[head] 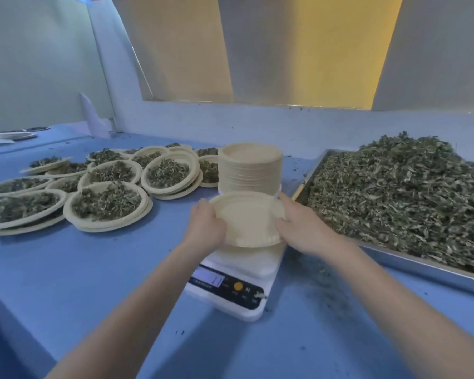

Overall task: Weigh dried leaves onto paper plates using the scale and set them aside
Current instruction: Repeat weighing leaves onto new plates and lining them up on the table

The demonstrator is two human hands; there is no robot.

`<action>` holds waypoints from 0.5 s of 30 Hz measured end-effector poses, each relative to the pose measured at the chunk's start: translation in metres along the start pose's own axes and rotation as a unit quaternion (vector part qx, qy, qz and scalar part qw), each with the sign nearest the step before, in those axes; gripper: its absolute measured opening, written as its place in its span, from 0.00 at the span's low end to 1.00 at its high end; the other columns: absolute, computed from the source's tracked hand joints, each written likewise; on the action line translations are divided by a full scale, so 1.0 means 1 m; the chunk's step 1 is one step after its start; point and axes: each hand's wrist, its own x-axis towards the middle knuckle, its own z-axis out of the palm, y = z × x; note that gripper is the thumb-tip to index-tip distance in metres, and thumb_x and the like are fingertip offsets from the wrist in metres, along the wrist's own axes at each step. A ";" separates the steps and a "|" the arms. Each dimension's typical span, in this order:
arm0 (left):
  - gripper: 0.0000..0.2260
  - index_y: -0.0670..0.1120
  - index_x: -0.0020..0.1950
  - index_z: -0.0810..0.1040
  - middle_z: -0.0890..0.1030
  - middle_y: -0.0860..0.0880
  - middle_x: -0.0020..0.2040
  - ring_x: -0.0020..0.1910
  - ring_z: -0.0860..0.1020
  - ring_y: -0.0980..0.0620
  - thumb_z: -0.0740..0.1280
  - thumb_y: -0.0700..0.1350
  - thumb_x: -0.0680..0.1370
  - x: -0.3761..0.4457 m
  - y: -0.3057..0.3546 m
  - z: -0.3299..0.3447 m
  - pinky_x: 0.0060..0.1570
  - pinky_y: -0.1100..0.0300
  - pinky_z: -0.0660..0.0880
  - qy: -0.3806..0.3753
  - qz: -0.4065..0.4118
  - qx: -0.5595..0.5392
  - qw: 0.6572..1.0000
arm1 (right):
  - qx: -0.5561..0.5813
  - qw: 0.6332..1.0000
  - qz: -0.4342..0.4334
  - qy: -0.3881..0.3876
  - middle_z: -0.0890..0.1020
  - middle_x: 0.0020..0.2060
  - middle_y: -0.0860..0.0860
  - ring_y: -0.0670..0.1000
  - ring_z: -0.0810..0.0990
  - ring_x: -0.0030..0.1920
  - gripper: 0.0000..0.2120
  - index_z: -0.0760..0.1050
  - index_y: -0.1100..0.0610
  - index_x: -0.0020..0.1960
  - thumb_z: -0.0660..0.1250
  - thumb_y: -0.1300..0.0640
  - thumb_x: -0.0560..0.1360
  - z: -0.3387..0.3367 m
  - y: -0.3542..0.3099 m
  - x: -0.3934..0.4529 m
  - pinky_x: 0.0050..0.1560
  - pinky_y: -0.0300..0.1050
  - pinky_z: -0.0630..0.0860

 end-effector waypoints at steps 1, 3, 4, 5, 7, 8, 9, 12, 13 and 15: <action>0.17 0.37 0.66 0.62 0.64 0.40 0.67 0.61 0.67 0.41 0.52 0.32 0.76 -0.003 -0.006 0.003 0.48 0.53 0.66 0.000 -0.008 0.002 1.000 | -0.017 1.000 0.008 -0.007 0.71 0.66 0.56 0.55 0.73 0.57 0.22 0.57 0.54 0.72 0.54 0.60 0.78 0.006 0.002 -0.003 0.53 0.47 0.70; 0.18 0.37 0.67 0.62 0.65 0.40 0.68 0.60 0.67 0.42 0.52 0.33 0.76 -0.008 -0.016 0.008 0.50 0.54 0.66 0.003 -0.008 0.000 1.000 | -0.056 0.998 0.022 -0.017 0.61 0.74 0.55 0.56 0.64 0.70 0.28 0.48 0.56 0.77 0.53 0.58 0.79 0.015 0.005 -0.007 0.64 0.47 0.63; 0.20 0.38 0.70 0.60 0.63 0.40 0.70 0.62 0.67 0.42 0.53 0.35 0.77 -0.009 -0.019 0.008 0.53 0.52 0.66 0.004 -0.005 0.000 1.000 | -0.075 0.997 0.024 -0.015 0.58 0.76 0.54 0.55 0.59 0.73 0.30 0.45 0.57 0.78 0.53 0.58 0.80 0.017 0.006 -0.008 0.69 0.47 0.58; 0.23 0.39 0.74 0.56 0.60 0.42 0.73 0.67 0.64 0.43 0.55 0.37 0.78 -0.011 -0.022 0.009 0.59 0.52 0.64 0.004 -0.001 0.000 1.000 | -0.087 0.996 0.023 -0.009 0.56 0.76 0.54 0.55 0.56 0.75 0.30 0.44 0.58 0.78 0.54 0.57 0.80 0.020 0.007 -0.009 0.72 0.48 0.55; 0.28 0.42 0.77 0.50 0.56 0.46 0.76 0.73 0.59 0.46 0.58 0.44 0.80 -0.012 -0.026 0.006 0.66 0.53 0.59 0.007 -0.002 -0.026 1.000 | -0.083 0.996 0.025 0.009 0.56 0.76 0.54 0.54 0.55 0.75 0.29 0.45 0.58 0.78 0.53 0.54 0.81 0.023 0.008 -0.011 0.73 0.48 0.52; 0.29 0.43 0.77 0.50 0.56 0.47 0.77 0.74 0.58 0.46 0.58 0.47 0.80 -0.013 -0.028 0.005 0.67 0.53 0.59 0.013 -0.004 -0.048 0.999 | -0.071 0.997 0.027 0.017 0.56 0.76 0.54 0.53 0.54 0.75 0.29 0.46 0.58 0.78 0.53 0.52 0.82 0.024 0.009 -0.012 0.74 0.48 0.51; 0.29 0.44 0.77 0.51 0.57 0.47 0.76 0.74 0.58 0.47 0.58 0.49 0.80 -0.013 -0.030 0.002 0.67 0.52 0.59 0.021 -0.004 -0.068 0.997 | -0.059 0.998 0.027 0.027 0.56 0.76 0.54 0.53 0.54 0.76 0.28 0.47 0.58 0.78 0.52 0.51 0.82 0.024 0.010 -0.012 0.75 0.49 0.51; 0.28 0.45 0.77 0.54 0.61 0.47 0.75 0.72 0.62 0.47 0.58 0.51 0.80 -0.011 -0.034 -0.004 0.62 0.54 0.62 0.045 -0.002 -0.093 0.995 | -0.031 0.998 0.026 0.052 0.57 0.76 0.52 0.53 0.54 0.76 0.29 0.49 0.57 0.78 0.51 0.46 0.82 0.025 0.014 -0.014 0.74 0.52 0.53; 0.28 0.45 0.77 0.54 0.61 0.47 0.75 0.72 0.62 0.47 0.58 0.51 0.80 -0.011 -0.035 -0.005 0.62 0.54 0.62 0.048 -0.003 -0.096 0.994 | -0.023 0.998 0.026 0.056 0.57 0.76 0.52 0.53 0.54 0.76 0.29 0.50 0.56 0.78 0.51 0.45 0.82 0.025 0.015 -0.014 0.74 0.52 0.53; 0.27 0.46 0.77 0.54 0.60 0.48 0.76 0.73 0.61 0.47 0.58 0.51 0.80 -0.010 -0.036 -0.005 0.64 0.54 0.61 0.052 0.001 -0.100 0.994 | -0.009 0.998 0.026 0.064 0.57 0.76 0.51 0.53 0.54 0.76 0.29 0.51 0.55 0.78 0.51 0.44 0.81 0.026 0.016 -0.014 0.74 0.52 0.53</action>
